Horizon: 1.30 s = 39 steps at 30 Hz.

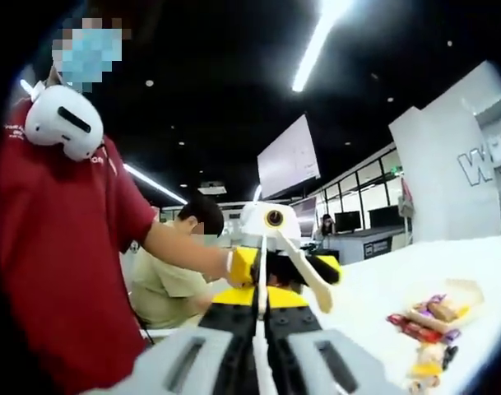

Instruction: Place the target food into the container with the food tongs after gripping and lifting it, then release it inside without dropping or visibly crushing the food.

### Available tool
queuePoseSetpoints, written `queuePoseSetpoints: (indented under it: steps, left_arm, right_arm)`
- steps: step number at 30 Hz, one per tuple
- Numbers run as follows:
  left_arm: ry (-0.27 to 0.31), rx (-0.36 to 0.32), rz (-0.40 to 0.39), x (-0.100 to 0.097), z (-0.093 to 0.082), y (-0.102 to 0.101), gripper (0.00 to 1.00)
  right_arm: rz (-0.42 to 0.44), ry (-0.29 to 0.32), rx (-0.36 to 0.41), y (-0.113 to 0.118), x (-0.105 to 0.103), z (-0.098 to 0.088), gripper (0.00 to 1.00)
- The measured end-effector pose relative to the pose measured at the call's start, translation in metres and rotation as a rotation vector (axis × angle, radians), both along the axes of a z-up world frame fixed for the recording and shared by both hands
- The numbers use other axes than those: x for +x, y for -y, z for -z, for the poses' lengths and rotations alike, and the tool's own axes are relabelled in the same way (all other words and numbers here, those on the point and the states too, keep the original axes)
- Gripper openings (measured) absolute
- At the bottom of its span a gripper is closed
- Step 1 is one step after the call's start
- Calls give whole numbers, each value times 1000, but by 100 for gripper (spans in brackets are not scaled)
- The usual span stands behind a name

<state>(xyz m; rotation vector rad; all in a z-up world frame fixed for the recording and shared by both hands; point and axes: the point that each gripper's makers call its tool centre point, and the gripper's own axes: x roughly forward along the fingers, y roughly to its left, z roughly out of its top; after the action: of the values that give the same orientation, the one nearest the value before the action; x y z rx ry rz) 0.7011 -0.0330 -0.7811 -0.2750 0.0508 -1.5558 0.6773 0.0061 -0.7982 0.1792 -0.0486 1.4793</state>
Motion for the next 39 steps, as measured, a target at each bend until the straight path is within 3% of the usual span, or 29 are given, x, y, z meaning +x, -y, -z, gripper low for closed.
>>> queuePoseSetpoints:
  steps: [2,4,7,14,16,18,21,23,24,26,28,30,33,36,39]
  left_arm:
    - [-9,-10,-3,0,-2,0,27]
    - [23,-36,-25,3,-7,-2,26]
    - [4,-39,-39,8,-9,-5,26]
    - [0,-1,-95,21,1,-15,27]
    - [-2,15,-104,23,7,-15,27]
    - [-61,33,-101,24,13,-15,26]
    - [-36,66,-127,28,22,-14,26]
    - [-58,80,-130,30,27,-14,26]
    - [-68,92,-142,32,31,-14,26]
    - [-62,115,-171,39,39,-15,26]
    - [-79,127,-196,43,44,-16,26]
    - [-122,149,-231,51,51,-18,27]
    - [-114,172,-274,60,59,-19,27]
    - [-148,194,-330,70,71,-21,27]
    - [-136,222,-388,82,83,-24,27]
  right_arm:
    - [5,-13,9,0,1,-2,0]
    - [33,-9,31,1,6,-5,0]
    - [80,-10,57,7,13,-8,1]
    - [193,-51,42,29,33,0,16]
    - [263,-65,33,35,44,4,26]
    - [328,-87,42,43,54,6,37]
    - [390,-62,7,52,63,11,43]
    - [431,-49,-34,56,66,18,47]
    - [452,-49,-54,59,68,22,48]
    - [465,-29,-87,62,68,28,38]
    - [466,-42,-62,65,66,28,34]
    - [490,-71,-31,70,67,29,43]
    - [562,-71,-55,80,73,36,57]
    - [612,-81,-82,89,76,45,69]
    - [653,-96,-82,98,77,48,74]
